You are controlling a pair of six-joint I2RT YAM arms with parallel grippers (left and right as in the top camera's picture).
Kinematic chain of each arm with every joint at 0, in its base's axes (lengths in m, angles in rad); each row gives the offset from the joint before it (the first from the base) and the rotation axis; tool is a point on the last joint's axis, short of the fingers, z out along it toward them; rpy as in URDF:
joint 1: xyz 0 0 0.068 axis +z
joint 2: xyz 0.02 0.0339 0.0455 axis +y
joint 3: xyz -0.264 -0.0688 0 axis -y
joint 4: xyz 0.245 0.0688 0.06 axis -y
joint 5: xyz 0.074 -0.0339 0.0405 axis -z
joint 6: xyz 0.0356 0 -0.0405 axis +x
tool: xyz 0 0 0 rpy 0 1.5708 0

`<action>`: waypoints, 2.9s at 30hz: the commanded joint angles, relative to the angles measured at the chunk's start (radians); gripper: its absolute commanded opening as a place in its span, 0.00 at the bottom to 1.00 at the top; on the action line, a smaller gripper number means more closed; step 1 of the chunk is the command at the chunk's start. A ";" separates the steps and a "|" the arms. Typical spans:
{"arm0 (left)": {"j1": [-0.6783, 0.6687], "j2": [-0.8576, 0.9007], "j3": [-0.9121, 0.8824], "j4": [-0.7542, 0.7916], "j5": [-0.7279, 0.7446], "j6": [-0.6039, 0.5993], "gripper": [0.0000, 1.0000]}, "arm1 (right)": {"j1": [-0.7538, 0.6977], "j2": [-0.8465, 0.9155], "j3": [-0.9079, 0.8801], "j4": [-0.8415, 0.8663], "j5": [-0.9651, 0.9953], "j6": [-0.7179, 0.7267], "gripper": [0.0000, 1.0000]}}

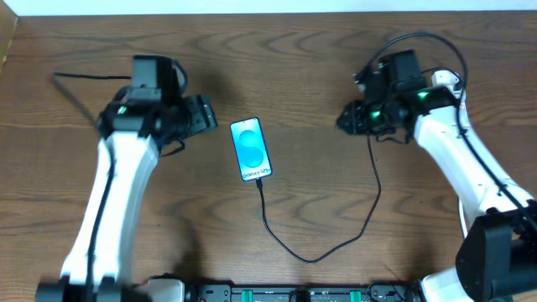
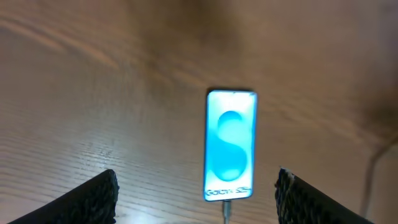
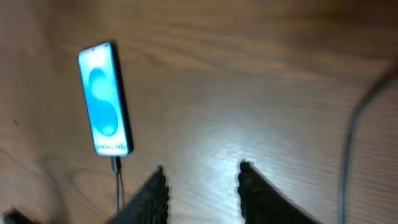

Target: Plug charger to phone and switch on socket

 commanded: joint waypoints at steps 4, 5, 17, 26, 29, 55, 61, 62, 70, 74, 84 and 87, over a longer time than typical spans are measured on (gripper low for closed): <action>0.004 -0.225 0.000 -0.004 -0.007 -0.009 0.85 | -0.196 -0.024 0.087 -0.023 -0.025 0.000 0.01; 0.004 -0.253 0.000 -0.004 -0.008 -0.009 0.86 | -0.249 -0.024 0.088 -0.022 -0.044 0.005 0.01; 0.004 -0.244 -0.004 -0.004 -0.008 -0.009 0.93 | -0.606 -0.019 0.088 0.056 -0.042 0.012 0.01; 0.004 -0.235 -0.004 -0.003 -0.008 -0.009 0.93 | -0.722 0.142 0.198 0.081 -0.053 -0.020 0.01; 0.004 -0.234 -0.004 -0.003 -0.008 -0.009 0.93 | -0.723 0.258 0.321 -0.021 -0.058 -0.070 0.01; 0.004 -0.226 -0.004 -0.004 -0.008 -0.009 0.93 | -0.702 0.531 0.409 0.019 -0.036 -0.091 0.01; 0.004 -0.226 -0.004 -0.004 -0.008 -0.009 0.93 | -0.679 0.531 0.408 0.028 -0.035 -0.090 0.01; 0.004 -0.226 -0.004 -0.004 -0.008 -0.009 0.93 | -0.676 0.531 0.407 0.028 -0.034 -0.090 0.01; 0.004 -0.226 -0.004 -0.004 -0.008 -0.009 0.93 | -0.665 0.564 0.407 0.028 -0.034 -0.090 0.01; 0.004 -0.226 -0.004 -0.004 -0.008 -0.009 0.93 | -0.659 0.595 0.407 0.032 -0.082 -0.090 0.01; 0.004 -0.226 -0.004 -0.004 -0.008 -0.009 0.93 | -0.628 0.605 0.407 0.001 -0.085 -0.090 0.01; 0.004 -0.226 -0.004 -0.004 -0.008 -0.009 0.93 | -0.611 0.605 0.407 -0.011 -0.085 -0.090 0.01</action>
